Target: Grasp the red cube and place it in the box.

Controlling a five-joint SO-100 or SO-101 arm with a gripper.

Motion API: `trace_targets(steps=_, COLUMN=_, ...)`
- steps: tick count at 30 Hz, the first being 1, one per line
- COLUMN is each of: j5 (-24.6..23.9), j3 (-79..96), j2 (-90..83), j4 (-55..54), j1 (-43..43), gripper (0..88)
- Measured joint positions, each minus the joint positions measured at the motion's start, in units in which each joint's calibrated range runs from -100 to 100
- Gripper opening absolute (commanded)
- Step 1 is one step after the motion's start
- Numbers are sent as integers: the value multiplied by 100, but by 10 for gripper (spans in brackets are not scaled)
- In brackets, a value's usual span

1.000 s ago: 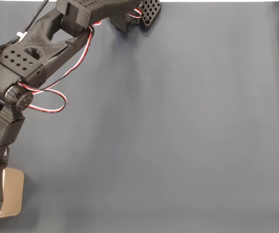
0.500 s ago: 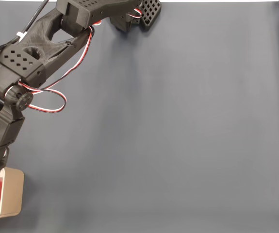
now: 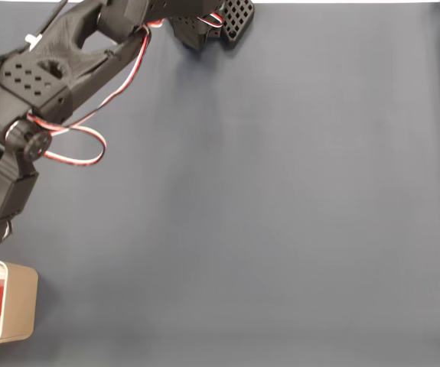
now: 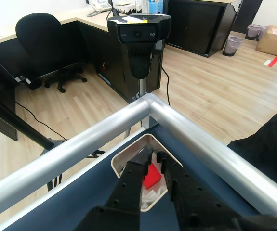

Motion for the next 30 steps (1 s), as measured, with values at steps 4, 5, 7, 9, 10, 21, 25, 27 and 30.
trace_targets(steps=4, j5=-39, j3=488, j2=-512, j4=0, j1=-45, gripper=0)
trace_targets(steps=5, j5=-49, j3=615, j2=-651, j4=16, j1=-67, gripper=0)
trace_targets(steps=7, j5=-68, j3=877, j2=-929, j4=48, j1=-148, gripper=0)
trace_targets(steps=9, j5=-68, j3=1239, j2=-1259, j4=48, j1=-252, gripper=0)
trace_targets(steps=10, j5=-68, j3=1456, j2=-1442, j4=48, j1=-319, gripper=0)
trace_targets(steps=21, j5=-68, j3=3924, j2=-3465, j4=48, j1=-1387, gripper=0)
trace_targets(steps=25, j5=-68, j3=4928, j2=-4281, j4=-24, j1=-1825, gripper=0)
trace_targets(steps=27, j5=-68, j3=5443, j2=-4681, j4=-80, j1=-2033, gripper=0)
trace_targets(steps=30, j5=-39, j3=6212, j2=-5280, j4=-231, j1=-2322, gripper=0)
